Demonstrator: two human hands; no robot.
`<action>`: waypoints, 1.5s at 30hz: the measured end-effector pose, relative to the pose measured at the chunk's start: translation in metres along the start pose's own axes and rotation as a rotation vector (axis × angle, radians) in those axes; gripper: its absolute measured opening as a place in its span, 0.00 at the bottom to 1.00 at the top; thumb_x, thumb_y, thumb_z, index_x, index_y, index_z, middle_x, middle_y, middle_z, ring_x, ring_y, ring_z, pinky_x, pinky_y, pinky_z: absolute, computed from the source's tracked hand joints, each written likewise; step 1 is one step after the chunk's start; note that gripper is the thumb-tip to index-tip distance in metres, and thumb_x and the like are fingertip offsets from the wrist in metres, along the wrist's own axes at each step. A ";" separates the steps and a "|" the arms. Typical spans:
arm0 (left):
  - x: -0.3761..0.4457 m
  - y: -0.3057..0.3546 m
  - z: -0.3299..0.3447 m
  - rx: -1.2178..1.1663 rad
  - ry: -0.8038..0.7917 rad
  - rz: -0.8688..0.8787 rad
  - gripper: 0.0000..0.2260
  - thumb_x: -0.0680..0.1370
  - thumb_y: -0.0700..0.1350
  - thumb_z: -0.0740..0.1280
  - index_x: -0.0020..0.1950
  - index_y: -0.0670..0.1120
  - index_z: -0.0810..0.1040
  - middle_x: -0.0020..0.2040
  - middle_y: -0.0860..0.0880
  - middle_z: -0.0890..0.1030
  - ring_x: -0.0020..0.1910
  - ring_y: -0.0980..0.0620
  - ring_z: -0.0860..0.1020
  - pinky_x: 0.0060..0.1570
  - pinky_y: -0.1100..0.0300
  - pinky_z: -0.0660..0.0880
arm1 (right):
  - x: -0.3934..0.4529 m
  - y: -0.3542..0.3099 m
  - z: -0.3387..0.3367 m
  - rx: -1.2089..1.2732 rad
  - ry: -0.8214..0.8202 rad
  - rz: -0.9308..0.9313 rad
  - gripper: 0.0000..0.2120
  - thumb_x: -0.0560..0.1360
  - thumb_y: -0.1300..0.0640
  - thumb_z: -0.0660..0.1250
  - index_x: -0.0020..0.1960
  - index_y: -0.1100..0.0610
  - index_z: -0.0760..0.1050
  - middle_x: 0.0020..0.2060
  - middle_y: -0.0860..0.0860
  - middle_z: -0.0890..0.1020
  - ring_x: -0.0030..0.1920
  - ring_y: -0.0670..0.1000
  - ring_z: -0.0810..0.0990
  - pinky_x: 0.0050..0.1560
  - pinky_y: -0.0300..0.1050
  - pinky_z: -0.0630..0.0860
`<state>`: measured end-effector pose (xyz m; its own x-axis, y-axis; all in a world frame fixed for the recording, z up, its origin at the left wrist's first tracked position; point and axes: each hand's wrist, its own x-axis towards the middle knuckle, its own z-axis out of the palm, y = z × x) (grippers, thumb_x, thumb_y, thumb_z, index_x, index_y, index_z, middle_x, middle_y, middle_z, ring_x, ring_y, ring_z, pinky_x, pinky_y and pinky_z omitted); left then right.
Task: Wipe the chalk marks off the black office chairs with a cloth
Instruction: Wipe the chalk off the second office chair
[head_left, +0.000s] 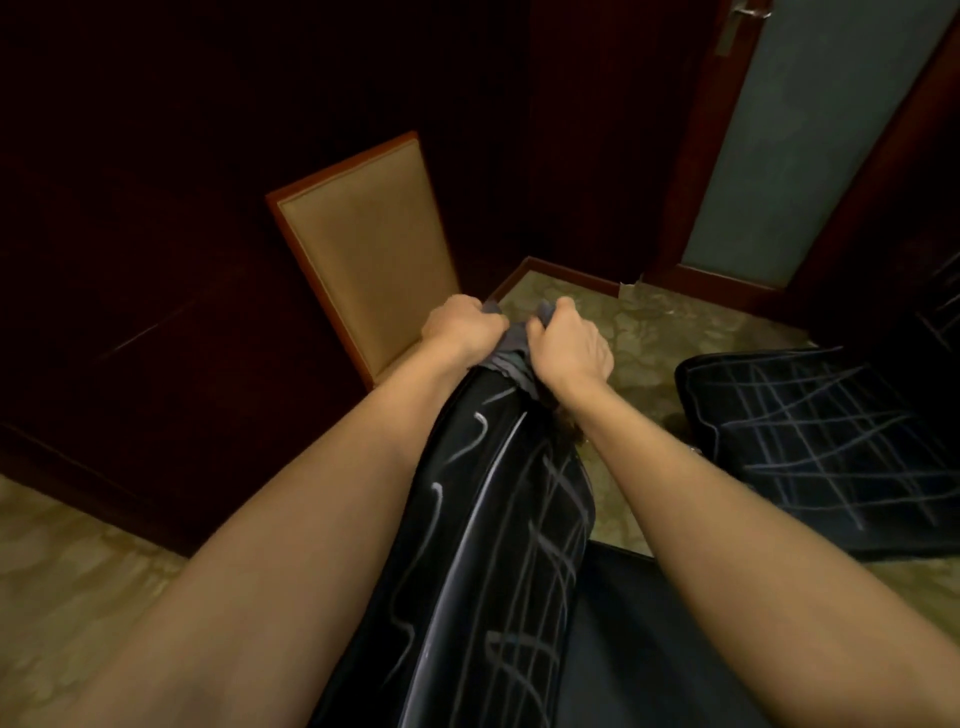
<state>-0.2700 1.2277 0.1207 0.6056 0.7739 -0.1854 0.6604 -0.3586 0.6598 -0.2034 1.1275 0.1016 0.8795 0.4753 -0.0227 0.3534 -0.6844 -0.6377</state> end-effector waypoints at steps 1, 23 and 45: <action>0.008 0.000 0.003 -0.043 -0.042 -0.035 0.13 0.79 0.49 0.66 0.57 0.40 0.81 0.57 0.42 0.82 0.56 0.41 0.80 0.59 0.49 0.77 | 0.005 -0.001 -0.001 -0.012 -0.002 0.012 0.15 0.82 0.48 0.58 0.62 0.57 0.71 0.59 0.60 0.80 0.61 0.63 0.78 0.56 0.51 0.71; -0.057 0.023 -0.006 0.473 0.182 0.396 0.11 0.82 0.52 0.62 0.56 0.46 0.74 0.57 0.41 0.79 0.57 0.37 0.78 0.47 0.51 0.69 | -0.036 0.011 -0.017 0.172 0.149 -0.028 0.13 0.83 0.47 0.56 0.59 0.57 0.69 0.53 0.61 0.81 0.55 0.63 0.79 0.46 0.51 0.67; -0.074 0.022 -0.020 0.557 0.066 0.450 0.11 0.80 0.59 0.64 0.57 0.55 0.79 0.55 0.46 0.82 0.56 0.40 0.79 0.46 0.54 0.68 | -0.060 0.033 -0.016 0.218 0.091 -0.137 0.08 0.81 0.51 0.62 0.56 0.55 0.68 0.51 0.58 0.81 0.52 0.63 0.80 0.51 0.58 0.77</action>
<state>-0.3088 1.1729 0.1638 0.8558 0.5121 0.0729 0.4924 -0.8496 0.1889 -0.2394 1.0673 0.0938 0.8568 0.4968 0.1380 0.4027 -0.4774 -0.7810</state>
